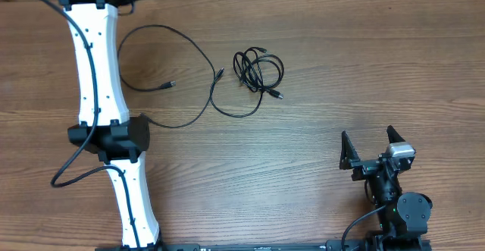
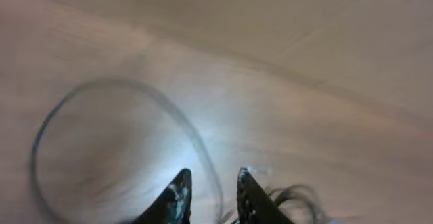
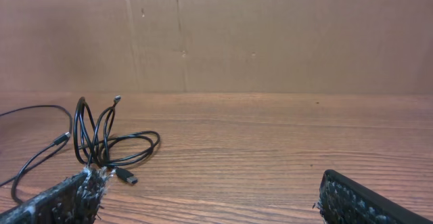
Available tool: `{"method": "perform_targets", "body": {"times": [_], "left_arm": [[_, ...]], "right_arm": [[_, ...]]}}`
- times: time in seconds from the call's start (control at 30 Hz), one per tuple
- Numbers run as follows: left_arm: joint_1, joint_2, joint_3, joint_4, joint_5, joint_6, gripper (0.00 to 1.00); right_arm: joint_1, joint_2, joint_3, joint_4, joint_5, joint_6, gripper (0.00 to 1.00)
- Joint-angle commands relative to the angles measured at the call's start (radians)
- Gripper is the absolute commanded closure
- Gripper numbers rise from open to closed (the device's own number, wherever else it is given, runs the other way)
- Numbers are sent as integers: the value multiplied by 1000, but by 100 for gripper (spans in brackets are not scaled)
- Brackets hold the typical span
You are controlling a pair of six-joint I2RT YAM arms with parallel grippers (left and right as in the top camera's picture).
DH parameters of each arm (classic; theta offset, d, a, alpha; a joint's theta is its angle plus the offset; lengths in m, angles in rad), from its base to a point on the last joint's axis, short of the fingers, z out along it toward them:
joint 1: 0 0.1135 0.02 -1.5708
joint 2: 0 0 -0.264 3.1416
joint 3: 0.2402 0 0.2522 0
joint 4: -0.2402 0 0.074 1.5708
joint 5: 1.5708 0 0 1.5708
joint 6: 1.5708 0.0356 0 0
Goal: Untangle cables
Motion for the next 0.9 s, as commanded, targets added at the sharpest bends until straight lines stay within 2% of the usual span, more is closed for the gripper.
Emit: {"method": "perform_targets", "body": {"times": [0.0, 0.07, 0.1, 0.17, 0.2, 0.37, 0.43, 0.5, 0.53, 0.6, 0.7, 0.87], "left_arm": [[-32, 25, -139, -2, -84, 83, 76], [-51, 26, -195, 10, -85, 83, 74], [-66, 26, -226, 16, -84, 83, 69], [-95, 26, -270, 19, -85, 85, 45], [-111, 26, -289, 20, -90, 88, 43], [-192, 35, -387, 52, -146, 78, 41], [-213, 37, -438, 76, -148, 53, 46], [-226, 37, -497, 98, -148, 23, 63], [-230, 37, -520, 103, -148, 8, 67], [-232, 37, -570, 112, -148, 8, 65], [-232, 37, -634, 98, -132, 51, 49], [-234, 37, -683, 73, -39, 211, 43]], "right_arm": [[-2, -2, -10, 5, 5, -5, 0], [-2, -2, -10, 5, 5, -5, 0], [-2, -2, -10, 5, 5, -5, 0], [-2, -2, -10, 5, 5, -5, 0], [-2, -2, -10, 5, 5, -5, 0], [-2, -2, -10, 5, 5, -5, 0], [-2, -2, -10, 5, 5, -5, 0], [-2, -2, -10, 5, 5, -5, 0], [-2, -2, -10, 5, 5, -5, 0], [-2, -2, -10, 5, 5, -5, 0], [-2, -2, -10, 5, 5, -5, 0], [-2, -2, -10, 5, 5, -5, 0]]}}
